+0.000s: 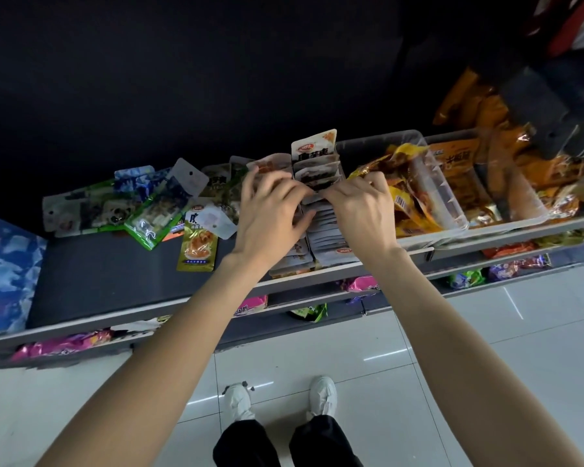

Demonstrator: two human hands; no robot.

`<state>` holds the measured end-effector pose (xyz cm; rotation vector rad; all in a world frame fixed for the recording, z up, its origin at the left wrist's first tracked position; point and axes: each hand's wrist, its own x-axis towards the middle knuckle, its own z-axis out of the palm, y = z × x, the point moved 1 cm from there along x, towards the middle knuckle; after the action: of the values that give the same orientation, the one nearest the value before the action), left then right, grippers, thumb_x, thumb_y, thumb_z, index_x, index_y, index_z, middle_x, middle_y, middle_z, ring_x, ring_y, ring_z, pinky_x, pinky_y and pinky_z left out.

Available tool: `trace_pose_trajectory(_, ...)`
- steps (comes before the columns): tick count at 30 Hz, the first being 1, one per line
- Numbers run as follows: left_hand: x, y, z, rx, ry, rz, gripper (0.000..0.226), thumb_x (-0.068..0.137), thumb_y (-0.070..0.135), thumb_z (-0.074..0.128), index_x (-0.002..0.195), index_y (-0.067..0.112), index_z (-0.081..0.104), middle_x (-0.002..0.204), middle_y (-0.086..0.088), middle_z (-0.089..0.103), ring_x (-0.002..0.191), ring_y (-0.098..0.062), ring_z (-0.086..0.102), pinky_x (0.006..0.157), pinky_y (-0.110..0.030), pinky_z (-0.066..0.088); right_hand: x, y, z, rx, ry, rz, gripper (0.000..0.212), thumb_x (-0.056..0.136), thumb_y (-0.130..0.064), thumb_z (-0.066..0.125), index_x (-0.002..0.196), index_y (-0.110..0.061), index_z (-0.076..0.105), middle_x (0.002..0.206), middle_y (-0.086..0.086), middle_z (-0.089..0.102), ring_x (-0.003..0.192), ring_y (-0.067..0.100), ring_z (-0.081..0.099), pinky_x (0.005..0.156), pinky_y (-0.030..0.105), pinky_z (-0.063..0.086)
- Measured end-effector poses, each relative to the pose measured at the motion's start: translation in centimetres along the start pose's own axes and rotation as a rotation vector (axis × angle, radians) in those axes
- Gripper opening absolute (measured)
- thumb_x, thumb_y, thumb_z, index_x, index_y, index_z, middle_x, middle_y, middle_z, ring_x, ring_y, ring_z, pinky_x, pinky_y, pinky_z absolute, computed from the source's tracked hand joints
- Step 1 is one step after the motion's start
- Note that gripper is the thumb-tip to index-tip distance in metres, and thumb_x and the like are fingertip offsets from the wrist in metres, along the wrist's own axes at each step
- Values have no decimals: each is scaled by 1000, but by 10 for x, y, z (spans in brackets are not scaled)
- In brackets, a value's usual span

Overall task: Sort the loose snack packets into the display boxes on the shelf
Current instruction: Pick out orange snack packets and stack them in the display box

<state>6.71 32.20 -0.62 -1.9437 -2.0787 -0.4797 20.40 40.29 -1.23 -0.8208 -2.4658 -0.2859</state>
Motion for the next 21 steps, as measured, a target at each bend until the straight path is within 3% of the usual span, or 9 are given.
trace_pose_trajectory(3,-7,2,-10,-71,22,-5,30,90,36,53,110,19,66,109,3,66,115,-20,52,105,-41,29,-3,-5,-16,33,1,41,23,85,-7,54,95,-14,73,93,2,73,84,22,66,81,34,35)
trace_pose_trajectory(5,-20,3,-29,-203,140,-61,27,90,31,55,110,16,66,107,3,66,110,-17,53,97,-32,36,-12,-18,-42,145,90,87,19,88,-10,56,98,-12,72,96,2,72,89,22,65,81,35,39)
trace_pose_trajectory(7,-47,2,-50,-331,277,-165,23,90,25,55,106,13,67,100,2,68,98,-14,58,86,-25,43,-20,-41,-66,299,115,98,22,90,-11,50,96,-11,71,91,2,72,84,22,64,78,34,43)
trace_pose_trajectory(9,-85,-9,-63,-423,310,-295,19,90,20,56,103,12,67,93,4,69,88,-10,62,77,-23,49,-24,-74,-74,435,48,44,25,88,-10,48,98,-12,71,85,2,71,76,19,65,71,28,46)
trace_pose_trajectory(12,-139,-52,-63,-466,125,-561,18,88,24,57,104,21,64,91,15,66,85,-4,62,72,-28,53,-17,-126,-50,526,-136,-63,28,84,-9,52,106,-15,69,78,0,70,65,18,64,56,25,49)
trace_pose_trajectory(14,-162,-93,-54,-500,-22,-768,21,88,24,60,108,23,63,95,16,65,90,-6,63,78,-32,53,-4,-157,-22,537,-259,-96,30,81,-6,57,107,-15,68,78,3,69,65,23,64,49,30,53)
trace_pose_trajectory(17,-173,-150,-33,-476,-156,-955,30,86,28,64,114,18,61,108,5,65,99,-14,63,86,-33,50,18,-191,30,427,-498,-65,33,83,-8,59,114,-17,64,103,5,67,93,27,64,71,37,56)
trace_pose_trajectory(19,-167,-175,-13,-441,-231,-955,38,84,33,66,117,16,59,112,-1,64,100,-19,62,86,-36,49,30,-204,66,334,-639,-13,35,90,-12,51,124,-13,56,123,7,57,113,29,53,90,39,49)
trace_pose_trajectory(21,-154,-184,9,-451,-309,-899,45,83,37,66,122,16,55,115,-4,62,103,-23,60,86,-39,49,34,-211,92,273,-722,74,36,92,-14,47,128,-8,51,129,12,50,117,33,47,93,40,45)
